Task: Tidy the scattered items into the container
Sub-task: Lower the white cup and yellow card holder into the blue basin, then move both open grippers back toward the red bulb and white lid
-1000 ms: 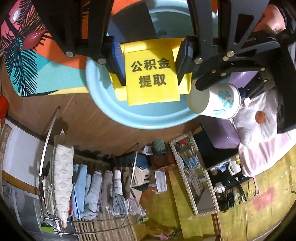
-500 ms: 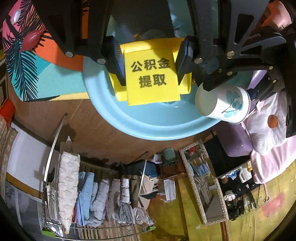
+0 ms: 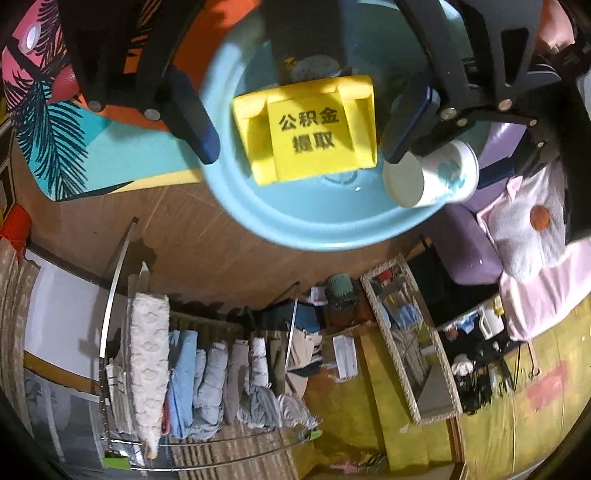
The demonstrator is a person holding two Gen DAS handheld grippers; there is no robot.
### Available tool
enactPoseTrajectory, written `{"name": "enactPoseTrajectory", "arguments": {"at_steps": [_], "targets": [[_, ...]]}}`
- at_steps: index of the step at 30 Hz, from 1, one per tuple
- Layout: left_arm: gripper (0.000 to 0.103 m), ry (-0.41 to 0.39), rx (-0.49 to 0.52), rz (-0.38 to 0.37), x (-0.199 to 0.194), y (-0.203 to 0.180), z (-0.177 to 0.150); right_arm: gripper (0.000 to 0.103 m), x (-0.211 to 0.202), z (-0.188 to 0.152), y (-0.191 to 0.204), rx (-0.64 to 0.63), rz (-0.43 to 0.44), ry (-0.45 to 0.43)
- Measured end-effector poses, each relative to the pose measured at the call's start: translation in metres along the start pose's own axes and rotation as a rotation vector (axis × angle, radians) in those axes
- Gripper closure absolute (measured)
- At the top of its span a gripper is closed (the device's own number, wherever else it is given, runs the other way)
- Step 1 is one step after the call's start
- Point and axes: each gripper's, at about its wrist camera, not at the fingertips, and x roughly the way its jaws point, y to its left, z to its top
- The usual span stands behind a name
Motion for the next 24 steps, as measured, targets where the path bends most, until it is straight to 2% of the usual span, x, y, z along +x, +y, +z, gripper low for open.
{"name": "enactPoseTrajectory", "arguments": {"at_steps": [9, 15, 20, 24], "targets": [[0.0, -0.049, 0.003, 0.015, -0.035, -0.01, 0.011, 0.01, -0.046, -0.003, -0.035, 0.068, -0.024, -0.054], [0.0, -0.083, 0.027, -0.031, -0.063, -0.036, 0.014, 0.01, -0.092, -0.024, -0.092, 0.11, -0.123, -0.042], [0.0, -0.095, 0.083, -0.116, -0.077, -0.084, 0.011, 0.01, -0.139, -0.054, -0.161, 0.168, -0.257, -0.023], [0.0, -0.09, 0.171, -0.178, -0.08, -0.141, 0.001, 0.01, -0.166, -0.078, -0.203, 0.23, -0.316, -0.006]]}}
